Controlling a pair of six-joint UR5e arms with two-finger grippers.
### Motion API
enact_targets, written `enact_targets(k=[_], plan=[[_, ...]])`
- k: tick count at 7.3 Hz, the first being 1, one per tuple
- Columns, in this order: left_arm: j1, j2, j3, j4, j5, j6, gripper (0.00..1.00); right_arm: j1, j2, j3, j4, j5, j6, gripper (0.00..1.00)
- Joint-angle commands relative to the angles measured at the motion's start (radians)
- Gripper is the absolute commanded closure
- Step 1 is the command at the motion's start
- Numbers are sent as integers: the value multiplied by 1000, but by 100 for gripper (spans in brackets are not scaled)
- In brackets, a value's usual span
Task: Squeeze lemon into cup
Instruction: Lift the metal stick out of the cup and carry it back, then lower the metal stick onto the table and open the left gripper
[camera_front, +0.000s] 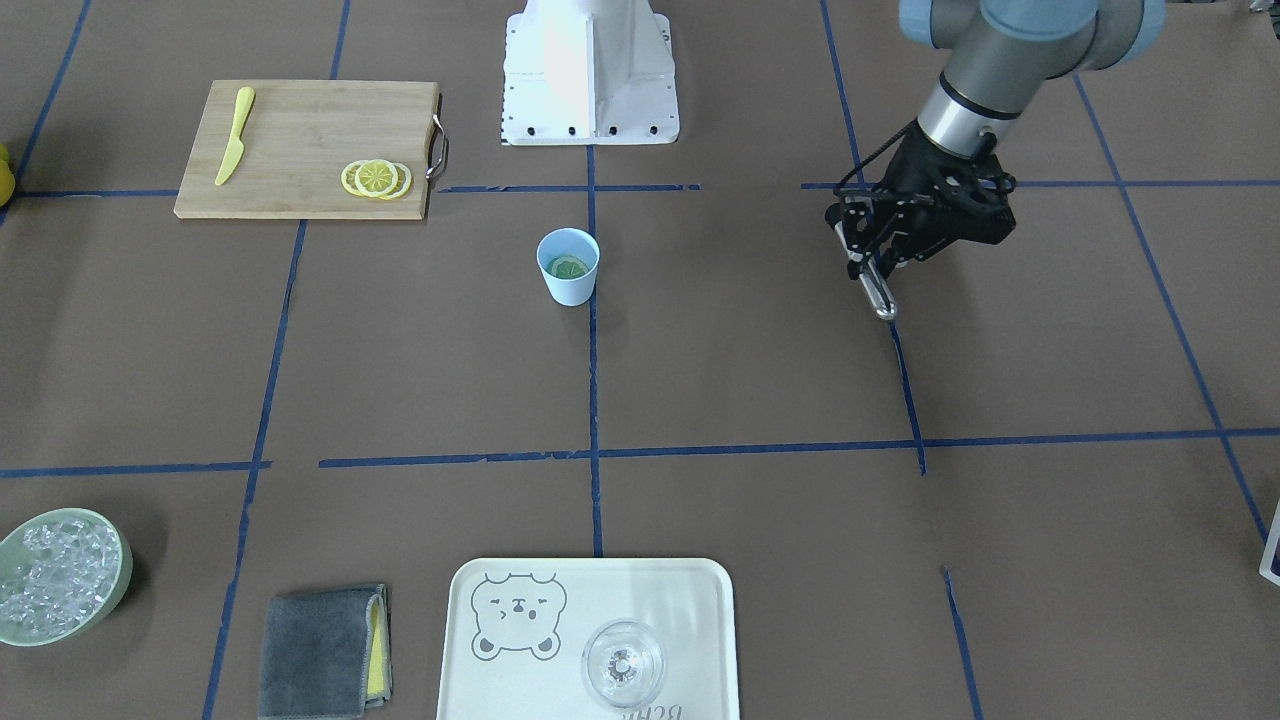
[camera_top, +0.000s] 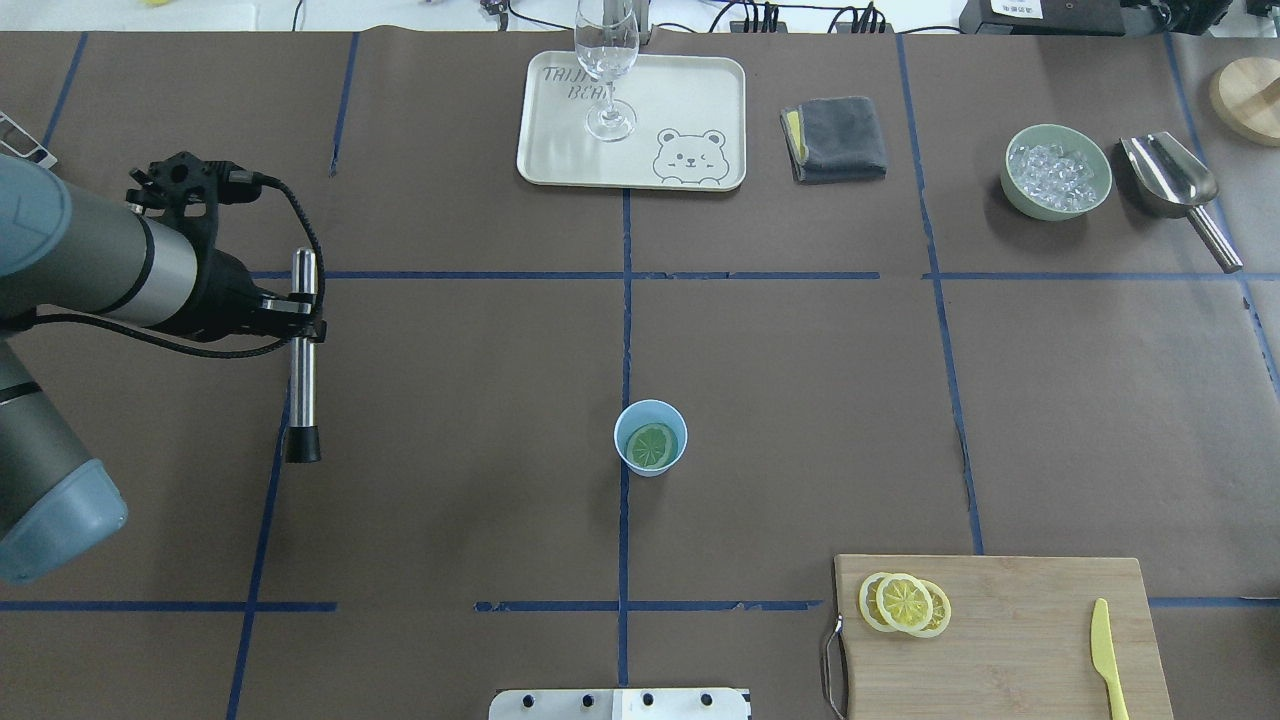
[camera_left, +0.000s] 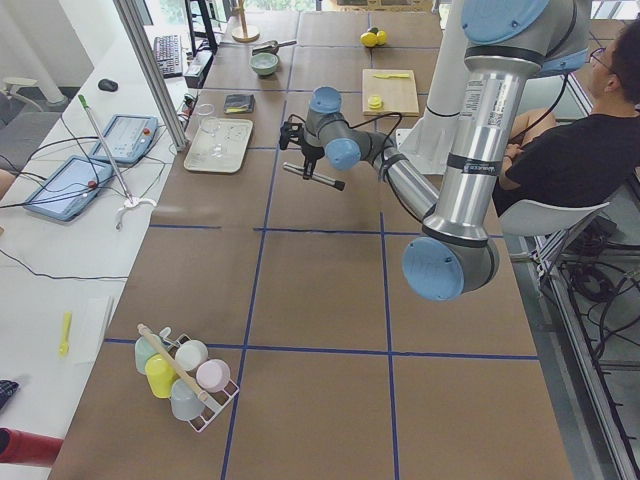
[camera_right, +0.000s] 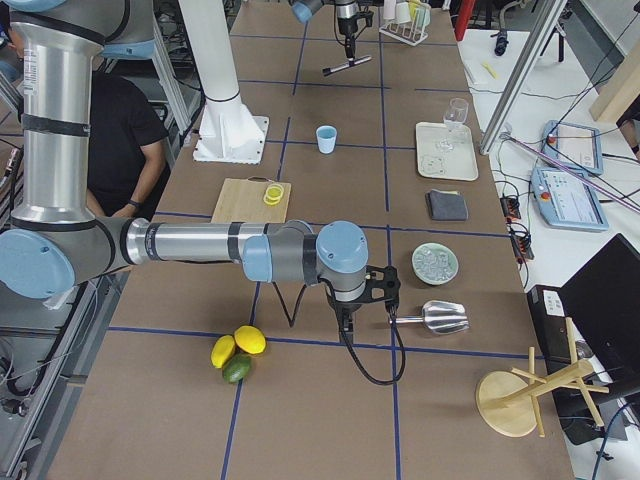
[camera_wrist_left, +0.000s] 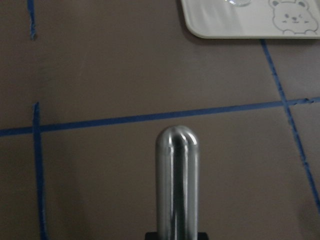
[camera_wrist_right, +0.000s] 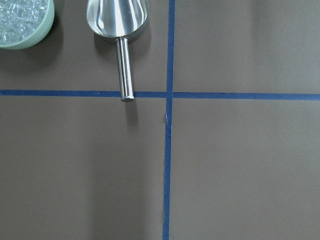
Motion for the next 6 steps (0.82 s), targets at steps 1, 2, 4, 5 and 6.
enact_targets(k=[1,2,4,5,6], plan=[[-47,23,86,147,-74,13,100,-3,1,-1,0,1,2,0],[-65,29,134,170,-74,91,100,-5,1,-3,0,1,2,0],[-87,49,234,172,-61,353,100,-11,3,-3,0,1,2,0],[-93,50,275,170,-60,396,100,-12,4,-3,2,-1,2,0],[-93,52,309,164,-63,395,100,-14,4,-1,2,-1,2,0]])
